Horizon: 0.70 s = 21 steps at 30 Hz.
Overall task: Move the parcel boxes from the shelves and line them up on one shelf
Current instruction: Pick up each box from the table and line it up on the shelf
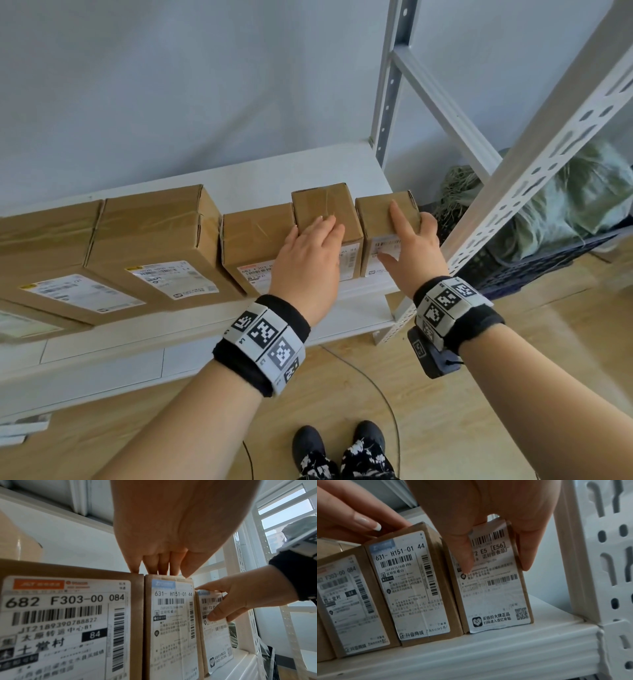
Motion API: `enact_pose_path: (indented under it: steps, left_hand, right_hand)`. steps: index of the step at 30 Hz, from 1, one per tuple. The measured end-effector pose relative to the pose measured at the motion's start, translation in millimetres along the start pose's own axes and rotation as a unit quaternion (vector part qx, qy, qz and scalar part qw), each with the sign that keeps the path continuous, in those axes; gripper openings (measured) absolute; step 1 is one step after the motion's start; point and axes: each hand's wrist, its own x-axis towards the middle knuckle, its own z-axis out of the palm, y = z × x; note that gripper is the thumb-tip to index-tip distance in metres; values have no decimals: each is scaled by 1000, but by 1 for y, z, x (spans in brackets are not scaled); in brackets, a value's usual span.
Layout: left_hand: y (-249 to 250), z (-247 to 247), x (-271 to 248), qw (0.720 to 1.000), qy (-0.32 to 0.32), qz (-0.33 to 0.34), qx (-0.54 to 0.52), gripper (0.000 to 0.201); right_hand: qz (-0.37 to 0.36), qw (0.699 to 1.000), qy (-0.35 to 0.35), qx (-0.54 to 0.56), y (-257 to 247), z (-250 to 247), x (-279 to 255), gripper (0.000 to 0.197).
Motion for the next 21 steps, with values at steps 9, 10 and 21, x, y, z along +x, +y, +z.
enact_pose_path:
  steps: [9,10,21]
  left_hand:
    - [13,0,-4,999,42,8,-14,50]
    - [15,3,-7,999,47,11,-16,49]
    - [22,30,-16,995,79,10,61,55]
  right_hand:
    - [-125,977,34,-168,1,-2,-11,85]
    - [-143,974,46,-172,1,0,-14,82]
    - [-185,970,77,-138,1,10,-15,68]
